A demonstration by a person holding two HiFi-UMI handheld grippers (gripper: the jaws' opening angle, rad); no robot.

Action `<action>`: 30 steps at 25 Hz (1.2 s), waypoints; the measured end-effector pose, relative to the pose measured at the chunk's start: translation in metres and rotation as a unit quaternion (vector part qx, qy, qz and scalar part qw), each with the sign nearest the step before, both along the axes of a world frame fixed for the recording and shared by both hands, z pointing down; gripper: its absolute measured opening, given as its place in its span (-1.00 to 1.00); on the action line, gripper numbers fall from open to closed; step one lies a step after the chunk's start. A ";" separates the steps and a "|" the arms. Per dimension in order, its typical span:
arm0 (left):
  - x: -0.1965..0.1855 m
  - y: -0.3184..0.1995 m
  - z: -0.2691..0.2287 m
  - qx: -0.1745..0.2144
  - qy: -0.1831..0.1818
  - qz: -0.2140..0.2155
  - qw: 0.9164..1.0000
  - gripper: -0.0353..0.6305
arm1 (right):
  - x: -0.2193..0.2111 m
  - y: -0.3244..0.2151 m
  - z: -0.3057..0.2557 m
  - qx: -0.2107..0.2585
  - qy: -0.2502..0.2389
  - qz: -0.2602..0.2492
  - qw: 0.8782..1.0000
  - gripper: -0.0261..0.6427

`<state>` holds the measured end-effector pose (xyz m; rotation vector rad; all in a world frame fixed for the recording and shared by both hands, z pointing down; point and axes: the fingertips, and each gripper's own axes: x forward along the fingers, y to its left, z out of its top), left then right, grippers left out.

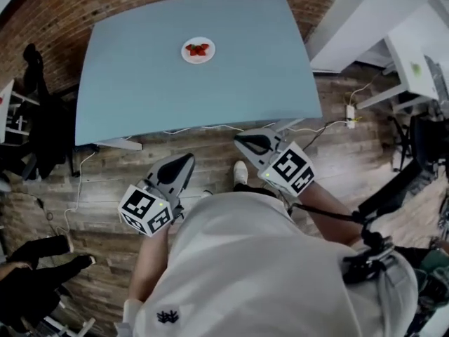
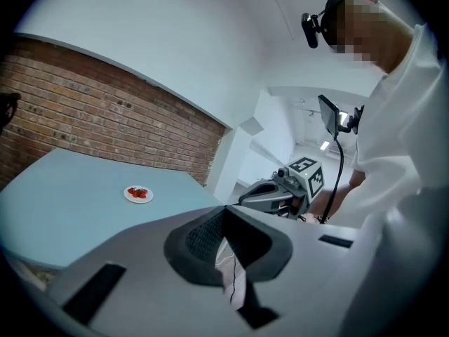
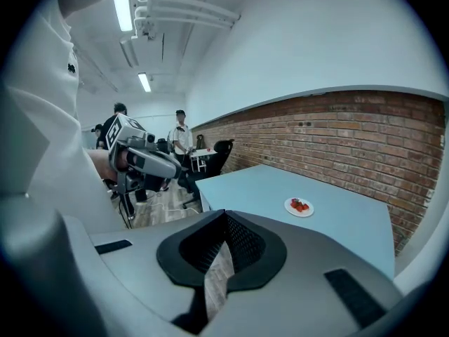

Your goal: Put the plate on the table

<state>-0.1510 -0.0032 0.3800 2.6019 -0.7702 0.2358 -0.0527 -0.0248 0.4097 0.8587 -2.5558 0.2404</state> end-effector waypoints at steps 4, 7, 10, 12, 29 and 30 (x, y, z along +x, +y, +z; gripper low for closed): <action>-0.019 0.025 0.005 -0.006 -0.002 0.006 1.000 -0.89 | -0.020 0.028 0.000 0.001 0.006 -0.001 1.000 -0.89; -0.030 0.043 0.009 -0.003 0.001 0.015 1.000 -0.89 | -0.033 0.047 -0.001 0.003 0.010 -0.002 1.000 -0.89; -0.038 0.057 0.011 -0.005 -0.006 0.021 1.000 -0.89 | -0.044 0.065 0.001 0.008 0.016 -0.003 1.000 -0.89; -0.044 0.066 0.016 -0.008 -0.007 0.023 1.000 -0.89 | -0.052 0.075 0.002 0.009 0.018 -0.003 1.000 -0.89; -0.069 0.103 0.028 -0.010 -0.010 0.020 1.000 -0.89 | -0.081 0.105 0.000 0.018 0.031 -0.026 0.999 -0.90; -0.070 0.104 0.027 -0.010 -0.010 0.020 1.000 -0.89 | -0.082 0.106 0.000 0.018 0.031 -0.026 0.999 -0.90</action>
